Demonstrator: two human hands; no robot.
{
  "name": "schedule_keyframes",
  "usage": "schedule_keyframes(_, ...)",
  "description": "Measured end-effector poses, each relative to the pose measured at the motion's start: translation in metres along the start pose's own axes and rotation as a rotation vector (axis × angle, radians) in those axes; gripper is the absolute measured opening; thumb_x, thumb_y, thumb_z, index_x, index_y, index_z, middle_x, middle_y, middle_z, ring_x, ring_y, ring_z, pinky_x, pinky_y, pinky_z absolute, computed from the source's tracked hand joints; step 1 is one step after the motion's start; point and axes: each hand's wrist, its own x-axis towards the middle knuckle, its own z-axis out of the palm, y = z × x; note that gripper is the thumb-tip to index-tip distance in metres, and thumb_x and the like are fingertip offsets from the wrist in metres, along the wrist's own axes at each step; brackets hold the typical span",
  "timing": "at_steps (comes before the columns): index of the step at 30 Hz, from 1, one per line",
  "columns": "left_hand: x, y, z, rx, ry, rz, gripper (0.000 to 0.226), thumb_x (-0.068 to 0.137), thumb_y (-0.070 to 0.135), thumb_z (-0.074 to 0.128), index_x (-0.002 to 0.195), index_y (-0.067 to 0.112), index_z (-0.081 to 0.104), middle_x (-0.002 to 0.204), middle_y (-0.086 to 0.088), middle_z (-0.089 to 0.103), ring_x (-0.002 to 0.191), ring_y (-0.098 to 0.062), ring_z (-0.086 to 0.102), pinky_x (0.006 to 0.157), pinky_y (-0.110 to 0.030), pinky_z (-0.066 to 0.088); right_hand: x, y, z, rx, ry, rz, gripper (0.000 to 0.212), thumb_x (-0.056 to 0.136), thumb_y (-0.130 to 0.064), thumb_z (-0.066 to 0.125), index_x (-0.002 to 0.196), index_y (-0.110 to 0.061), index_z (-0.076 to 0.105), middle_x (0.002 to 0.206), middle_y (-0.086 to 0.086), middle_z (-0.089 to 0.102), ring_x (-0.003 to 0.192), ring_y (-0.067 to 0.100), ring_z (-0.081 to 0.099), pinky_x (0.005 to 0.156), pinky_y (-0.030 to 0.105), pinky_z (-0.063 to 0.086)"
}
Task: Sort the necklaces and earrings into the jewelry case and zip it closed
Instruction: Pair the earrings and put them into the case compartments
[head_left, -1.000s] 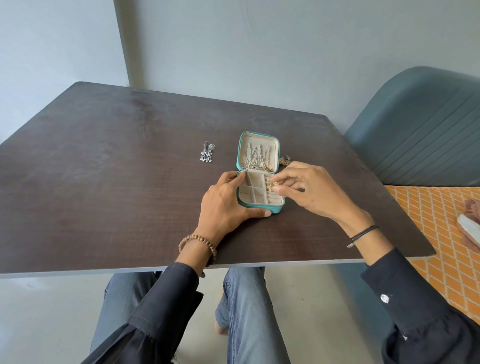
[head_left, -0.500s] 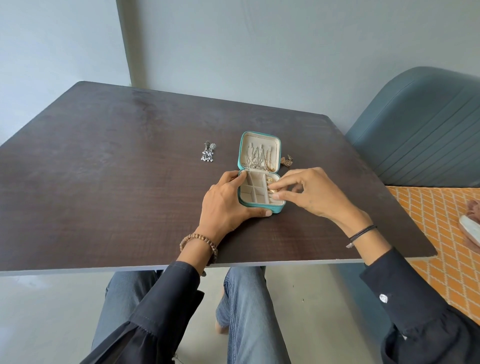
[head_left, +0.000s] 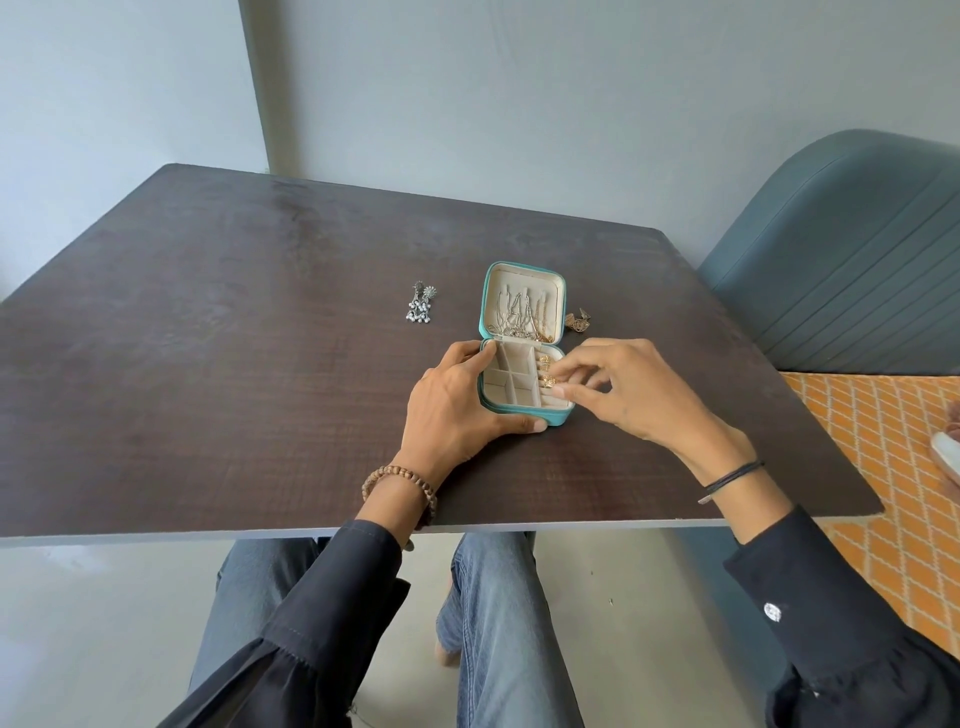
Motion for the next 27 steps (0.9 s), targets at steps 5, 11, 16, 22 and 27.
schedule_keyframes(5, 0.000, 0.000, 0.000, 0.000, 0.001, -0.008, 0.108, 0.062, 0.072, 0.082, 0.150, 0.021, 0.046, 0.146, 0.010, 0.048, 0.123, -0.014, 0.056, 0.097, -0.030, 0.045, -0.007, 0.001, 0.009, -0.016, 0.077, 0.015, 0.019, 0.093, -0.014, 0.072, 0.110, -0.018, 0.080, 0.101, -0.007, 0.067, 0.078, -0.003, 0.060, 0.070, 0.009, 0.048)
schedule_keyframes(11, 0.000, 0.002, -0.001, -0.010, 0.005, -0.009, 0.106, 0.061, 0.070, 0.083, 0.149, 0.021, 0.048, 0.144, 0.010, 0.050, 0.122, -0.013, 0.057, 0.098, -0.029, 0.044, -0.013, 0.006, 0.015, -0.081, 0.064, 0.031, 0.024, 0.097, -0.021, 0.065, 0.118, -0.025, 0.076, 0.109, -0.014, 0.056, 0.093, -0.001, 0.044, 0.080, 0.020, 0.040)
schedule_keyframes(16, 0.000, 0.003, -0.002, -0.008, 0.000, -0.019, 0.107, 0.060, 0.070, 0.083, 0.149, 0.022, 0.048, 0.144, 0.011, 0.050, 0.124, -0.012, 0.056, 0.099, -0.030, 0.045, -0.016, 0.009, 0.017, 0.156, 0.102, 0.131, 0.029, 0.094, -0.015, 0.065, 0.120, -0.024, 0.073, 0.110, -0.011, 0.062, 0.092, -0.005, 0.064, 0.074, 0.021, 0.057)
schedule_keyframes(22, -0.001, 0.006, -0.004, -0.005, -0.010, -0.024, 0.106, 0.063, 0.068, 0.084, 0.150, 0.021, 0.047, 0.146, 0.010, 0.050, 0.127, -0.010, 0.054, 0.100, -0.025, 0.042, -0.017, 0.011, 0.035, 0.356, 0.250, 0.344, 0.034, 0.095, -0.022, 0.066, 0.128, -0.016, 0.067, 0.108, -0.003, 0.071, 0.070, 0.005, 0.073, 0.062, 0.008, 0.050)
schedule_keyframes(27, -0.001, 0.009, -0.007, -0.019, -0.018, -0.052, 0.107, 0.061, 0.066, 0.086, 0.151, 0.020, 0.047, 0.146, 0.011, 0.049, 0.130, -0.008, 0.051, 0.101, -0.024, 0.040, -0.015, 0.004, 0.043, 0.408, 0.242, 0.417, 0.035, 0.094, -0.026, 0.065, 0.126, -0.013, 0.071, 0.096, -0.006, 0.076, 0.070, 0.000, 0.073, 0.061, 0.007, 0.049)
